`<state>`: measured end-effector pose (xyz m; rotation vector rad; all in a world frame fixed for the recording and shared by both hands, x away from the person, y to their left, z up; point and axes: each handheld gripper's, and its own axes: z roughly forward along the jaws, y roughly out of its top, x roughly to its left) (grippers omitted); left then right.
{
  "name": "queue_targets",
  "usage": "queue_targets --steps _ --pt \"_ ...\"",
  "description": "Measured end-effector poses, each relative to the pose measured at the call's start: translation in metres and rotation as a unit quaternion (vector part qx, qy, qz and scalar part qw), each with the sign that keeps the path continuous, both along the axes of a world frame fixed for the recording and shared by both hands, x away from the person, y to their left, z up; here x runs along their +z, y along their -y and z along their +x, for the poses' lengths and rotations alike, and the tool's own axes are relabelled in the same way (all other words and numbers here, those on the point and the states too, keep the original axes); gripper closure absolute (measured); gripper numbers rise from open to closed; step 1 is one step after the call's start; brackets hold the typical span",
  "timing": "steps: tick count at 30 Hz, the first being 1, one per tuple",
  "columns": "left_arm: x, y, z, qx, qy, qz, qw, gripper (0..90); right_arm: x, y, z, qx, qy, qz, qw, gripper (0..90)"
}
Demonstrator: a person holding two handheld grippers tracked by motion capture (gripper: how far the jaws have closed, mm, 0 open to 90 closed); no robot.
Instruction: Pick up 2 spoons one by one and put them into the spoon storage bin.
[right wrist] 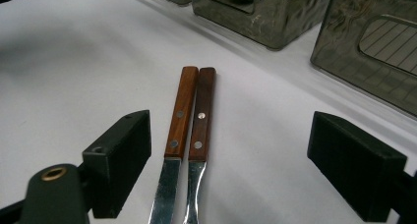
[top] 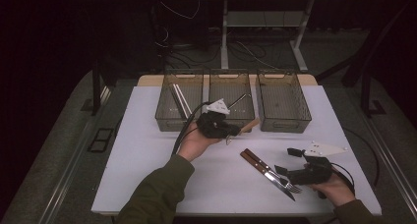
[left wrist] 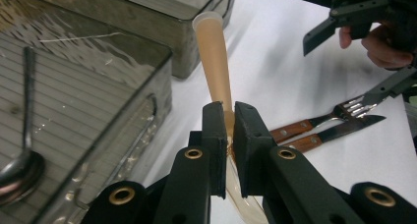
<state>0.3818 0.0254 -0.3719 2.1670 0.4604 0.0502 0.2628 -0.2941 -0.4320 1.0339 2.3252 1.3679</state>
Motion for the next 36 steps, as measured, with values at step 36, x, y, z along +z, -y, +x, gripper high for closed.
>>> queue_targets --steps 36 --pt "0.024 0.008 0.090 0.093 0.013 0.079 0.9924 83.7 0.001 0.001 0.000 0.000 0.001 0.009 1.0000 16.6"
